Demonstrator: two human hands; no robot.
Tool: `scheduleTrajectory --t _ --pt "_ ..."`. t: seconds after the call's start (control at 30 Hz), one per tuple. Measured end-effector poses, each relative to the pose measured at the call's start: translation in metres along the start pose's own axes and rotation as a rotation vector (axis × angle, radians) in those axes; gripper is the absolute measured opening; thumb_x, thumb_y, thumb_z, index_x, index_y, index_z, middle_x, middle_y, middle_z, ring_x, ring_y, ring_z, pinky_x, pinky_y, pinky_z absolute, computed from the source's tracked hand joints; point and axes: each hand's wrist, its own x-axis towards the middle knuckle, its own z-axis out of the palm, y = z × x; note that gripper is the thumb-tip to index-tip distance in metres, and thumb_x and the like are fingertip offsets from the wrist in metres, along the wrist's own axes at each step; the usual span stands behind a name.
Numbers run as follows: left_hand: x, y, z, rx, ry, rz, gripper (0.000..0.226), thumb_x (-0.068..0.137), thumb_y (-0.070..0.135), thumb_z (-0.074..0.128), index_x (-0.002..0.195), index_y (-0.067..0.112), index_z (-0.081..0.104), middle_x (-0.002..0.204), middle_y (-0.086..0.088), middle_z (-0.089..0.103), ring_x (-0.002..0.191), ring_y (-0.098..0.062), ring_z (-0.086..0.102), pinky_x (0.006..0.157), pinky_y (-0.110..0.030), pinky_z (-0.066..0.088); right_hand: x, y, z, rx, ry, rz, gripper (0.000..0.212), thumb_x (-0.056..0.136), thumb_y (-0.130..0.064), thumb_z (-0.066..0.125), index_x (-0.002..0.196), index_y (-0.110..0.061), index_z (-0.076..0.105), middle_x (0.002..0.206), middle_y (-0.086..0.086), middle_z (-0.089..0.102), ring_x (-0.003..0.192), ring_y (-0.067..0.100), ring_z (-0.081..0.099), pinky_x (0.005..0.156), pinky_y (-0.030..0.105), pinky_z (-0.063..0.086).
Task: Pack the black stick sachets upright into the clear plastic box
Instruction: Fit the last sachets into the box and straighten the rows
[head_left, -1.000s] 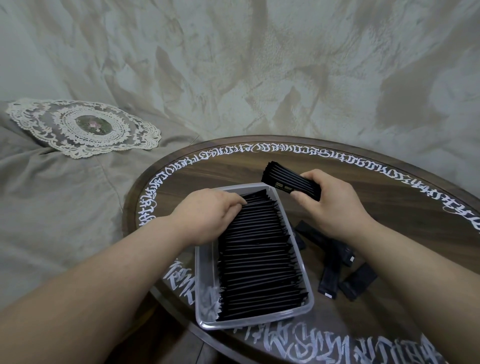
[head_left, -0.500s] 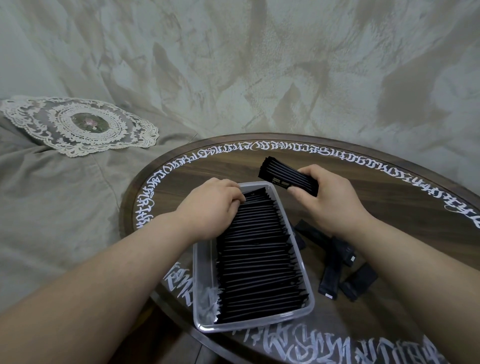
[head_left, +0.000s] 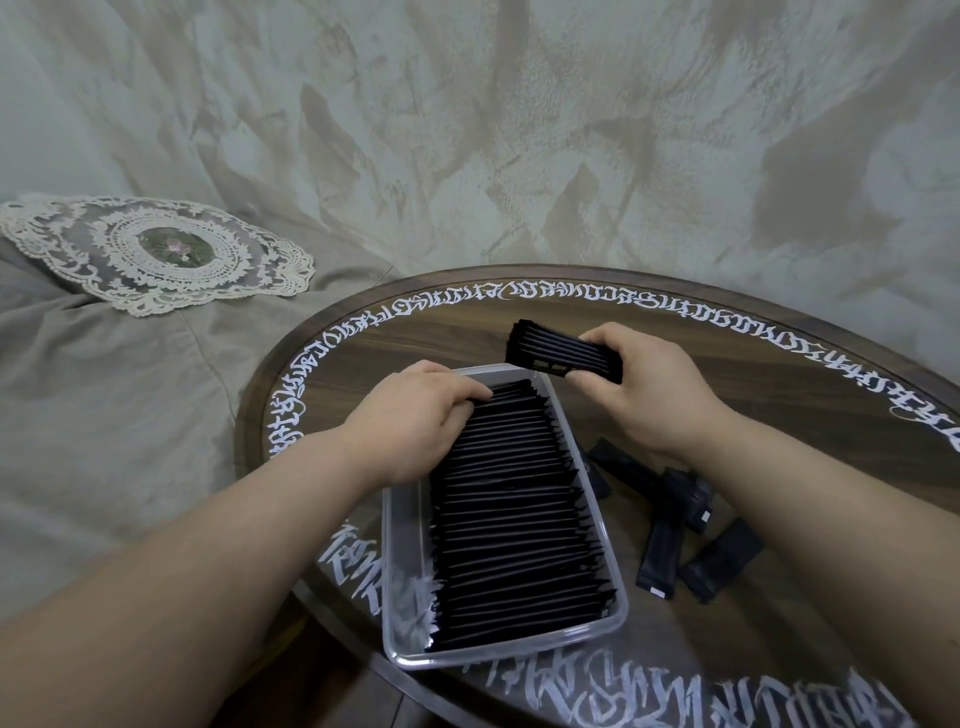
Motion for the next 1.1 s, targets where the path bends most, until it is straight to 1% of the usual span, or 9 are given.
scheduleTrajectory --t 0.1,0.23,0.3,0.4,0.53,0.77,0.93,1.03,1.1 --pt "-0.008 -0.003 -0.004 -0.001 0.166 -0.004 0.024 0.095 0.029 0.052 0.111 0.029 0.07 0.109 0.009 0.067 0.117 -0.013 0.05 0.098 -0.032 0.04 0.017 -0.01 0.001 -0.111 -0.103 -0.106 0.025 0.088 -0.032 0.063 0.111 -0.022 0.06 0.093 -0.009 0.06 0.091 0.015 0.054 0.074 0.028 0.038" --pt "-0.019 -0.015 -0.01 0.011 0.288 -0.053 0.023 0.082 0.04 0.054 0.09 0.028 0.072 0.093 0.011 0.067 0.099 -0.02 0.057 0.088 -0.041 0.046 0.037 -0.025 0.012 -0.221 -0.23 -0.215 0.026 0.088 -0.032 0.063 0.111 -0.02 0.06 0.104 -0.003 0.063 0.099 0.019 0.055 0.079 0.03 0.04" --pt "-0.021 -0.022 -0.01 -0.008 0.356 -0.077 0.011 0.085 0.029 0.063 0.093 0.024 0.07 0.096 0.006 0.065 0.097 -0.022 0.058 0.087 -0.04 0.047 0.043 -0.031 0.016 -0.217 -0.264 -0.241 0.03 0.087 -0.032 0.064 0.114 -0.02 0.06 0.108 -0.002 0.06 0.1 0.018 0.055 0.082 0.029 0.04" --pt "-0.021 -0.028 -0.01 -0.089 0.421 -0.111 0.022 0.088 0.013 0.063 0.108 0.019 0.067 0.108 0.002 0.063 0.098 -0.019 0.059 0.09 -0.034 0.046 0.046 -0.036 0.021 -0.176 -0.289 -0.266 0.032 0.086 -0.032 0.066 0.115 -0.022 0.061 0.111 -0.002 0.053 0.102 0.015 0.052 0.089 0.03 0.041" --pt "-0.018 -0.026 -0.006 -0.138 0.325 -0.082 0.033 0.093 0.013 0.056 0.124 0.024 0.063 0.117 0.005 0.065 0.106 -0.016 0.057 0.095 -0.029 0.042 0.043 -0.031 0.029 -0.23 -0.293 -0.284 0.031 0.085 -0.037 0.066 0.114 -0.027 0.062 0.109 -0.006 0.052 0.105 0.015 0.041 0.093 0.033 0.039" --pt "-0.014 -0.025 0.001 -0.086 0.257 -0.097 0.032 0.096 0.029 0.054 0.127 0.032 0.061 0.116 0.009 0.06 0.114 -0.018 0.043 0.099 -0.027 0.032 0.045 -0.031 0.039 -0.207 -0.273 -0.276 0.034 0.084 -0.04 0.066 0.115 -0.03 0.061 0.102 -0.005 0.041 0.105 0.017 0.033 0.098 0.039 0.036" --pt "-0.01 -0.025 0.0 -0.026 0.247 -0.114 0.032 0.094 0.031 0.056 0.125 0.036 0.062 0.104 0.012 0.051 0.113 -0.02 0.04 0.102 -0.039 0.035 0.043 -0.032 0.044 -0.206 -0.299 -0.266 0.038 0.084 -0.043 0.063 0.119 -0.032 0.055 0.105 -0.005 0.041 0.106 0.017 0.033 0.099 0.042 0.037" --pt "-0.008 -0.025 -0.001 -0.013 0.236 -0.121 0.032 0.093 0.033 0.056 0.124 0.036 0.062 0.101 0.014 0.044 0.111 -0.018 0.039 0.101 -0.042 0.036 0.038 -0.029 0.034 -0.174 -0.268 -0.277 0.054 0.083 -0.044 0.064 0.132 -0.03 0.046 0.115 -0.004 0.049 0.11 0.017 0.037 0.099 0.032 0.034" --pt "-0.007 -0.025 0.0 -0.007 0.237 -0.127 0.032 0.094 0.034 0.056 0.125 0.036 0.062 0.101 0.014 0.043 0.111 -0.018 0.039 0.101 -0.041 0.036 0.034 -0.023 0.026 -0.15 -0.215 -0.277 0.054 0.085 -0.041 0.063 0.136 -0.028 0.047 0.119 -0.004 0.052 0.11 0.015 0.04 0.094 0.025 0.032"
